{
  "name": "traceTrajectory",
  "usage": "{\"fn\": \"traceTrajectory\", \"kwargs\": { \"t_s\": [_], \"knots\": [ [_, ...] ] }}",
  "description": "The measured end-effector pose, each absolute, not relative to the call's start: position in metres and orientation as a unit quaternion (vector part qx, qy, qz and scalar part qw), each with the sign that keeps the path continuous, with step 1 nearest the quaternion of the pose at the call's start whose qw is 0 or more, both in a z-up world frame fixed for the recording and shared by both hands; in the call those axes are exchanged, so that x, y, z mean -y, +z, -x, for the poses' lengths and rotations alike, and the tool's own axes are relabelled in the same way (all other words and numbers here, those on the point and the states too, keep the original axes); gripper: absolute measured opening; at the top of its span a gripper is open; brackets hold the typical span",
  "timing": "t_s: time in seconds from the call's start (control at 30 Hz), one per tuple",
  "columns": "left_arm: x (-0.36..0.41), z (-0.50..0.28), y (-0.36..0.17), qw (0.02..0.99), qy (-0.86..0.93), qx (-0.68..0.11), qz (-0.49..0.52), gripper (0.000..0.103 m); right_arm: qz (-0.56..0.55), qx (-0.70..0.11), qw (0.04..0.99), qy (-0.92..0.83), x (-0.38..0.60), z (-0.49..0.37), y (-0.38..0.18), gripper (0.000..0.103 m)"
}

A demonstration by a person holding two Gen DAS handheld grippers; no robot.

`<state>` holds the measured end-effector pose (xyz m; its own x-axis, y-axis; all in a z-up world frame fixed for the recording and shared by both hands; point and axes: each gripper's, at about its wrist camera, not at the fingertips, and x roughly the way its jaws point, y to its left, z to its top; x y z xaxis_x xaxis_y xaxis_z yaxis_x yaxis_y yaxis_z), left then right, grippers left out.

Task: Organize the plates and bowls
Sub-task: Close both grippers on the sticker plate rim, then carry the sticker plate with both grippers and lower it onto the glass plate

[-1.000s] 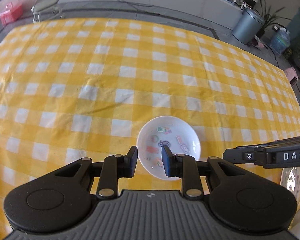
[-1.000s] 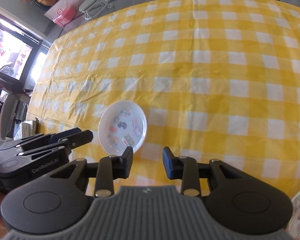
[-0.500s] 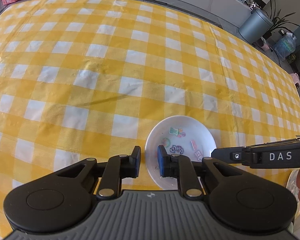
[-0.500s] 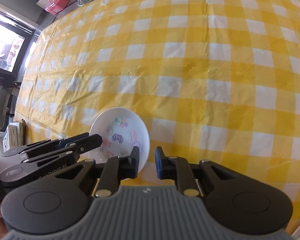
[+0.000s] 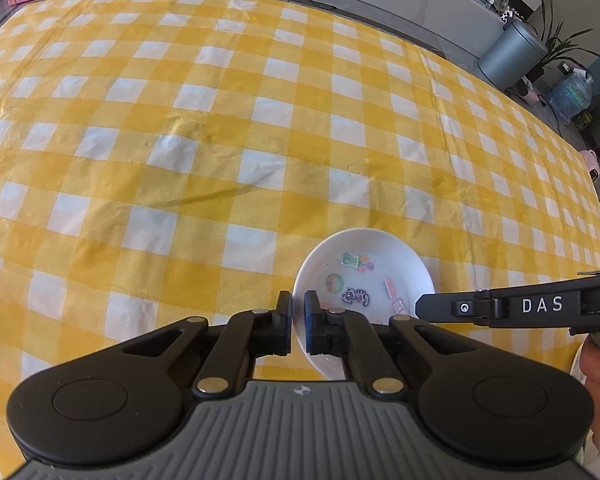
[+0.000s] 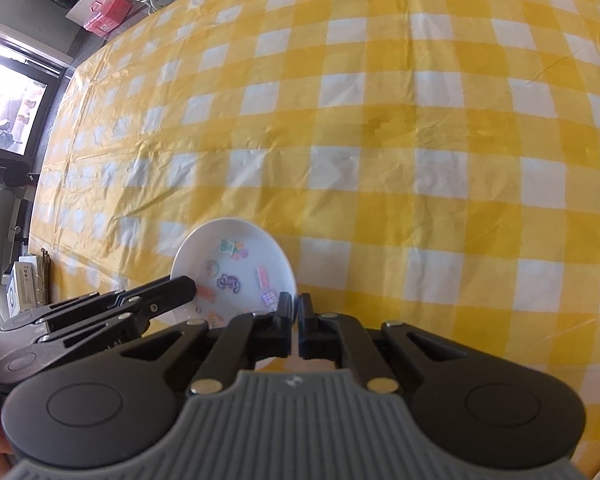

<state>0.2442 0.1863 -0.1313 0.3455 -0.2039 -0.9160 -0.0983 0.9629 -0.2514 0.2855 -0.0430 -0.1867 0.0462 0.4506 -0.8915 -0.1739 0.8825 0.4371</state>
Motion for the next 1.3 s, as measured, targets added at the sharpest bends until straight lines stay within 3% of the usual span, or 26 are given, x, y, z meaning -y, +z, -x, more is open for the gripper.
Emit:
{"fn": "traceTrajectory", "kwargs": {
  "t_s": [0.53,0.97,1.3],
  "knots": [
    [-0.148,-0.221,-0.062,0.835,-0.047,-0.533,0.129,0.004,-0.118,-0.601,0.757,0.227,0.09,-0.253,-0.114,0.0],
    [-0.038,-0.191,-0.023,0.842,-0.098,-0.519,0.113,0.003,-0.148,-0.554,0.797,0.189,0.211,-0.189,-0.069,0.0],
    [0.063,-0.155,-0.04,0.83,-0.153,-0.523,0.12,0.003,-0.188,-0.531,0.817,0.125,0.333,-0.129,-0.071,0.0]
  ]
}}
